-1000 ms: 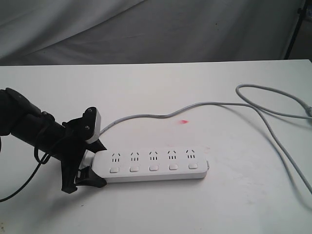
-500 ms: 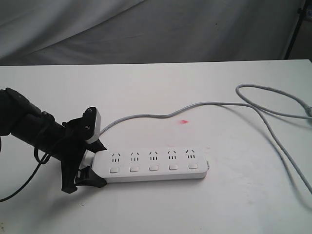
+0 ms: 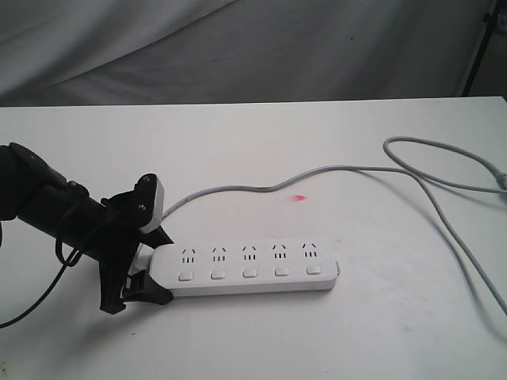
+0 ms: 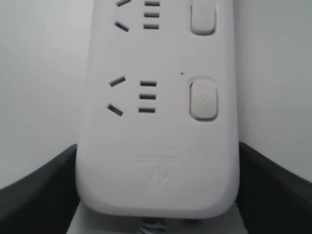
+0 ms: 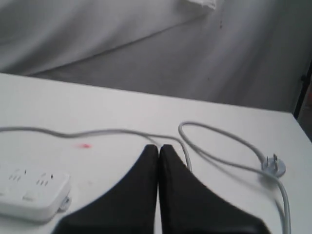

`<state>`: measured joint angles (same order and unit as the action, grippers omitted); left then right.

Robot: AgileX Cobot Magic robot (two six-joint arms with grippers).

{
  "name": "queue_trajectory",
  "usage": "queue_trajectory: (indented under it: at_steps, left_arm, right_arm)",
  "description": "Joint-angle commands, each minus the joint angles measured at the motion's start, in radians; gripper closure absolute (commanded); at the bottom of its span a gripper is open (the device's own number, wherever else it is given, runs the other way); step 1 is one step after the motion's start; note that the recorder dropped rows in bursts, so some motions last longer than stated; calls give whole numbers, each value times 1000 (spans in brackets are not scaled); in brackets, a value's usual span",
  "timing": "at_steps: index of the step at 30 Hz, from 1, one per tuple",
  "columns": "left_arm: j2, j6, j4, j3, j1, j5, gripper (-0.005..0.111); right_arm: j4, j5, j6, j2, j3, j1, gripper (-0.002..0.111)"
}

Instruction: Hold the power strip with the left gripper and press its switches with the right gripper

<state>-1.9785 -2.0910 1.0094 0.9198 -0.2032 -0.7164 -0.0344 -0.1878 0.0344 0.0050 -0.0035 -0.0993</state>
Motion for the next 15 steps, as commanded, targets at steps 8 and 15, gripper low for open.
queue_trajectory:
  at_steps: [8,15]
  left_arm:
    - [-1,-3,8,5,-7,5,107]
    - [-1,-3,8,5,-7,5,107]
  right_arm:
    - [-1,317,2,-5,3,0,108]
    - [0,436,2,-5,3,0,108]
